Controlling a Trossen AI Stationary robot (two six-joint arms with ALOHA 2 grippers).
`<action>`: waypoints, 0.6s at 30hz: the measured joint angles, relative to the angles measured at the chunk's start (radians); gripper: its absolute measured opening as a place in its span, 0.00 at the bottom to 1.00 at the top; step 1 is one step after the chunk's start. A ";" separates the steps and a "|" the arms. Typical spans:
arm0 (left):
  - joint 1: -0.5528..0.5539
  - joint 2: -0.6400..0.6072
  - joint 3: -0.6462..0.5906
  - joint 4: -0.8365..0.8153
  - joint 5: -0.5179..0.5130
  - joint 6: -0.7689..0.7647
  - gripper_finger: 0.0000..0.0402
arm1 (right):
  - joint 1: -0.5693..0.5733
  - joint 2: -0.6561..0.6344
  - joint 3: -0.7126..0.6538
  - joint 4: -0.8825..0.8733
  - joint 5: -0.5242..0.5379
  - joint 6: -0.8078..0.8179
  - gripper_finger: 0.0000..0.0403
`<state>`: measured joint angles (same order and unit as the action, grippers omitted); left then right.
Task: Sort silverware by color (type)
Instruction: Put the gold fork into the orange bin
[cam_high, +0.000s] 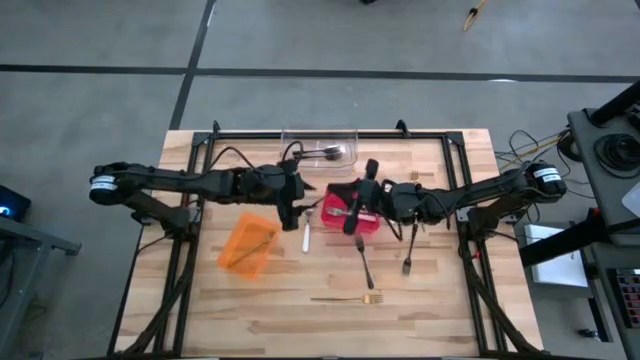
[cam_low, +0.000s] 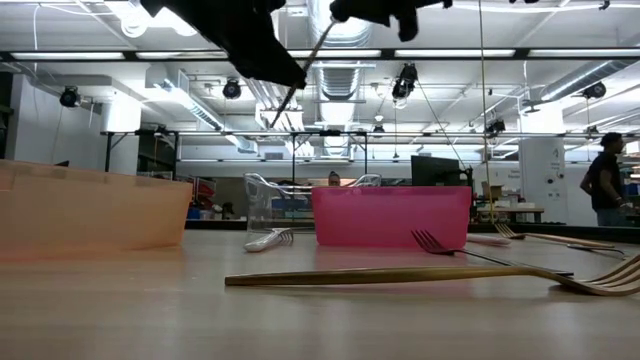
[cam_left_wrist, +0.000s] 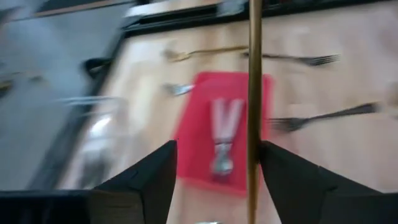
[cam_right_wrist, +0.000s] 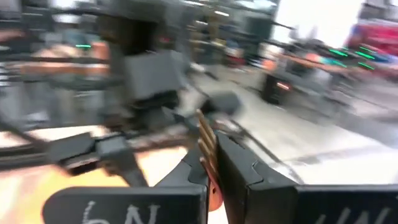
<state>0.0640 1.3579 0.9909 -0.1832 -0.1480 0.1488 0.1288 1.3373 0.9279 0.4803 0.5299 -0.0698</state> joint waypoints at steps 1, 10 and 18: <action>0.000 0.000 0.007 -0.010 -0.035 0.000 0.53 | 0.001 0.000 0.000 -0.009 0.059 0.009 0.02; 0.000 -0.001 0.027 0.076 -0.152 0.026 0.51 | 0.000 0.015 -0.001 -0.055 0.228 0.094 0.02; -0.004 0.055 0.016 0.313 -0.087 0.026 0.51 | 0.000 0.033 -0.001 -0.046 0.257 0.122 0.02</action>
<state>0.0601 1.4131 1.0069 0.1299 -0.2353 0.1745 0.1287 1.3707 0.9268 0.4347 0.7864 0.0525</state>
